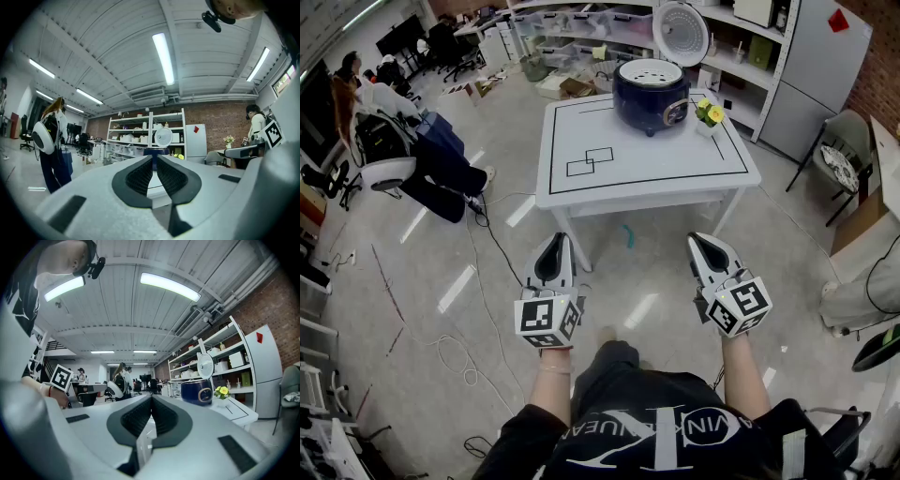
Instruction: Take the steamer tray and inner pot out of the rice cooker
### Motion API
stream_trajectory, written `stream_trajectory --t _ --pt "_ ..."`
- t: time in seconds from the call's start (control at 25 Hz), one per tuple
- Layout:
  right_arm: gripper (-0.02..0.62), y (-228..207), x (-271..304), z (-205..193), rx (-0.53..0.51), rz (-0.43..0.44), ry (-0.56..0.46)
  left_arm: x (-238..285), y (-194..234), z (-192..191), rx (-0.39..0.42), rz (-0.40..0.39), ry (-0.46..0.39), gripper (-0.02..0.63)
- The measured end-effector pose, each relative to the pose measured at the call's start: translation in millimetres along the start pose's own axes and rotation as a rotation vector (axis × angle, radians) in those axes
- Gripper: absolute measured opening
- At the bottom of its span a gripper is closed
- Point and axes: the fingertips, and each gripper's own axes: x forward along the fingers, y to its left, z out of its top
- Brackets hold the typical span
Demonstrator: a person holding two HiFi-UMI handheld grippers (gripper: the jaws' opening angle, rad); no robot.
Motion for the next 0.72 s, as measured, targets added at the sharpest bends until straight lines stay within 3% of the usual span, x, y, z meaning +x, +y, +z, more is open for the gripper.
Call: stream_trajectory --t 0.48,0.72 --pt "-0.003 -1 6 -5 0.001 0.004 0.008 13 -6 2 -0.002 -0.036 -0.001 0.029" --pt "0.021 -18 37 -12 0.051 -0.059 -0.004 49 16 -7 -0.003 -0.071 0.017 0.029"
